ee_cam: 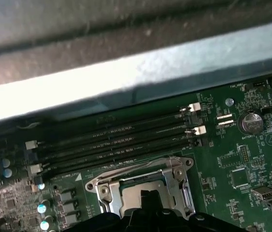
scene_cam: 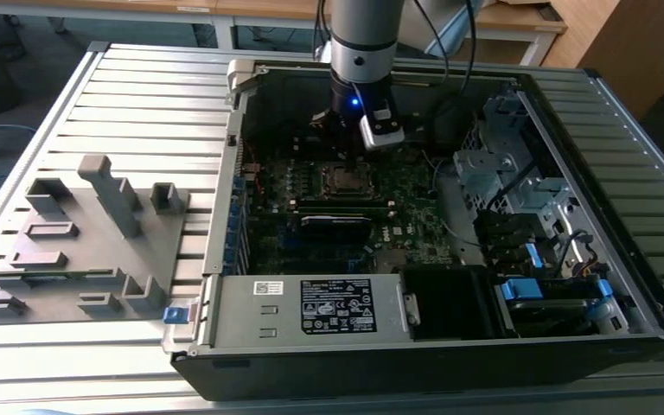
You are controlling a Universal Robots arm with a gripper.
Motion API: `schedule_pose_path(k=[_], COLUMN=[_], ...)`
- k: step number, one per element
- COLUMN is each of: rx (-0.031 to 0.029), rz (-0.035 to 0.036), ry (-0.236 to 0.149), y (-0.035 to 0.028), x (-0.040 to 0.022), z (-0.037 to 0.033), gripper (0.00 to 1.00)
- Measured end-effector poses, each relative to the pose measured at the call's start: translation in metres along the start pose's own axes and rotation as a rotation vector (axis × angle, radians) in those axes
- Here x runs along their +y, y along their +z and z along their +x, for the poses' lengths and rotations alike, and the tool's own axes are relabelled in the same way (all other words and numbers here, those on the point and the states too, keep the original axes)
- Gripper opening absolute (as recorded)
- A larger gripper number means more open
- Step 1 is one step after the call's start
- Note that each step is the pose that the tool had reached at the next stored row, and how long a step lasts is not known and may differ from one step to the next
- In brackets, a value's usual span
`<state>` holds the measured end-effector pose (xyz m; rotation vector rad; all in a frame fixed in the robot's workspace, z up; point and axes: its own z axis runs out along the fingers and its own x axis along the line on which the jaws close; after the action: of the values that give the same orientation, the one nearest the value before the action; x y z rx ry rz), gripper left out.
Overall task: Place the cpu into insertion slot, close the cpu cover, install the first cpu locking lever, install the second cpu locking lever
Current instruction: 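Install the first cpu locking lever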
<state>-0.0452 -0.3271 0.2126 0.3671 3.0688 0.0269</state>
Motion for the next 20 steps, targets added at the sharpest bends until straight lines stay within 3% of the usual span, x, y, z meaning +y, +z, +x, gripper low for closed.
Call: schedule_pose_path(k=[13, 20], rx=[0.0006, 0.0009], rz=[-0.0022, -0.0025], ry=[-0.026, -0.037], y=[-0.0066, -0.0068], x=[-0.0022, -0.008], z=[-0.0009, -0.0022], gripper=[0.11, 0.11])
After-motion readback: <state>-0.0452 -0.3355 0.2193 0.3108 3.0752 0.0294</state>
